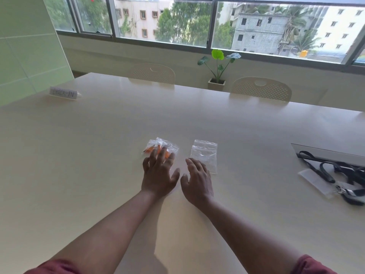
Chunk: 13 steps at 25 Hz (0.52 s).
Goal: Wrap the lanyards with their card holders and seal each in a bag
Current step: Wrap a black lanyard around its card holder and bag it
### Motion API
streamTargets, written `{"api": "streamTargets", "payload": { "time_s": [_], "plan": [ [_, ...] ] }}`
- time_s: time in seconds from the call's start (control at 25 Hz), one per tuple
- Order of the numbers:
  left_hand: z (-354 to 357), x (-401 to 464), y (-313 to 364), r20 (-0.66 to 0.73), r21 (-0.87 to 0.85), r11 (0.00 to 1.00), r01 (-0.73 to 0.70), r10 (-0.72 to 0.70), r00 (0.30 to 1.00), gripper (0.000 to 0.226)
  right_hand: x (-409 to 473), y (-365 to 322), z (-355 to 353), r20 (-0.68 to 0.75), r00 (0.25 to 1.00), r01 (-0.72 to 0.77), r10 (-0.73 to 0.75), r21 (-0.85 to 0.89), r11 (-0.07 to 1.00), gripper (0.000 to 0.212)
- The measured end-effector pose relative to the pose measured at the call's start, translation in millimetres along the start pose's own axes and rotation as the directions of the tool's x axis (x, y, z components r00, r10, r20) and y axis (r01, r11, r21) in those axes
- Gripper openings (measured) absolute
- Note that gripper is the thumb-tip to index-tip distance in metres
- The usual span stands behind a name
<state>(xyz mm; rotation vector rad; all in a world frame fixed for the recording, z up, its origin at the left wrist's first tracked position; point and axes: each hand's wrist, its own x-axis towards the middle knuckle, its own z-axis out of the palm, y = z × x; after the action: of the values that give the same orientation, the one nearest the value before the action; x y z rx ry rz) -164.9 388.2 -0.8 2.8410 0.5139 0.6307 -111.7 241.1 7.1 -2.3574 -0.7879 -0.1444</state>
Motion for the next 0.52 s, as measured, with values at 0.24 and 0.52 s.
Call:
{"api": "streamTargets", "payload": {
  "time_s": [0.24,0.52],
  "plan": [
    [12,-16,60,0.013,-0.013,0.997,-0.083,0.083,0.996,0.062,-27,55,-46,-0.018,0.999,-0.039,0.039,-0.049,0.998,0.058],
    [36,-33,182,0.076,-0.09,0.981,-0.172,0.179,0.981,0.058,-68,151,-130,-0.03,0.997,-0.076,0.073,-0.148,0.986,0.055]
  ]
}}
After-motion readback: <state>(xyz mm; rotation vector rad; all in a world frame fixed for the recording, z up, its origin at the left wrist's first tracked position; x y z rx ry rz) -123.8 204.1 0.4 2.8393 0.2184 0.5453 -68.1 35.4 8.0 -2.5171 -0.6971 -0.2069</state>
